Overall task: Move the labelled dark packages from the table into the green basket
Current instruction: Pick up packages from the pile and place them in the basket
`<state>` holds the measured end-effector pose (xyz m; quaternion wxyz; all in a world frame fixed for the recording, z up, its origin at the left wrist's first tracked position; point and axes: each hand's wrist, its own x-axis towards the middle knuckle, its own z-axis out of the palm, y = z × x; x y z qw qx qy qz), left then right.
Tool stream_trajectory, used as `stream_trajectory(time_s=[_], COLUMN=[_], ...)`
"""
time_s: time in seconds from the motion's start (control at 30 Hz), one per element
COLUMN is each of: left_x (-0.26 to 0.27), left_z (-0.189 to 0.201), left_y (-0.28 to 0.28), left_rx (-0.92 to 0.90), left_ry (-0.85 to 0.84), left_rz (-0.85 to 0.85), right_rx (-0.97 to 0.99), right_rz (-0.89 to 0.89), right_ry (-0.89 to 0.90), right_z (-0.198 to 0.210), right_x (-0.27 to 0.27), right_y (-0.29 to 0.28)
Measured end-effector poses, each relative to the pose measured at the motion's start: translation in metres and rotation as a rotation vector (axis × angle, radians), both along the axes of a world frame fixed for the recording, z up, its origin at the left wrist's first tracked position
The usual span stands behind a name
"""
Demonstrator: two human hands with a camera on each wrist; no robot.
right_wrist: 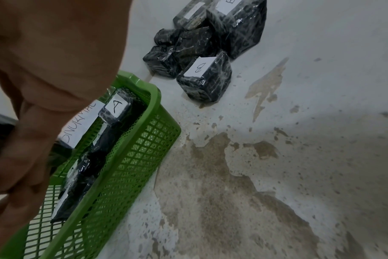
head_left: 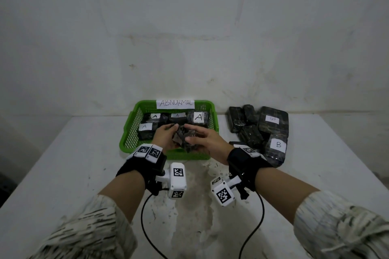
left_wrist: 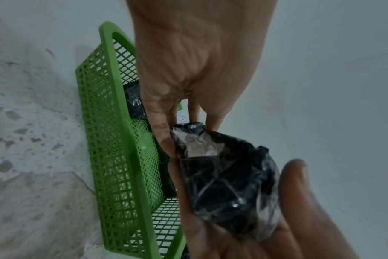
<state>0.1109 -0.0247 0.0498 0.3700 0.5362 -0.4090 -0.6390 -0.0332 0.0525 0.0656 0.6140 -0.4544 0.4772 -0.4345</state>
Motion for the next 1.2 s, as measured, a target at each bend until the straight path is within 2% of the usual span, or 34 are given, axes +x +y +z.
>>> stream_trajectory(time_s=[0.17,0.27,0.37,0.43,0.5,0.6,0.73,1.03,1.2], left_x=[-0.002,-0.002,-0.007,-0.012,-0.018,-0.024,-0.026,-0.023,-0.011], left_z=[0.001,0.004,0.016,0.023,0.027,0.032,0.031,0.027,0.025], left_y=[0.004,0.004,0.009,0.014,0.017,0.017,0.016,0.015,0.009], left_rx=[-0.003,-0.154,-0.294,-0.337,-0.341,-0.293,-0.275,-0.2,-0.168], left_ry=[0.035,-0.001,-0.025,-0.033,0.001,0.038,0.01,0.001,-0.028], left_rz=[0.038,0.069,-0.063,-0.159,-0.175,-0.158,-0.206,-0.204,-0.119], right_rx=[0.01,0.013,0.063,0.031,-0.011,-0.054,-0.074,-0.051,0.079], right_rz=[0.048,0.046,0.035,-0.008,-0.083,-0.179,-0.174,-0.122,-0.202], right_ry=[0.031,0.11,0.188,0.331,0.434,0.45,0.495,0.461,0.284], right_z=[-0.002,-0.006,-0.012,-0.015,-0.018,-0.018,-0.016,-0.016,-0.016], right_x=[-0.004,-0.007,-0.009,-0.01,-0.011,-0.014,-0.015,-0.012,-0.011], right_y=[0.001,0.0,-0.003,-0.005,-0.005,-0.005,-0.005,-0.003,-0.007])
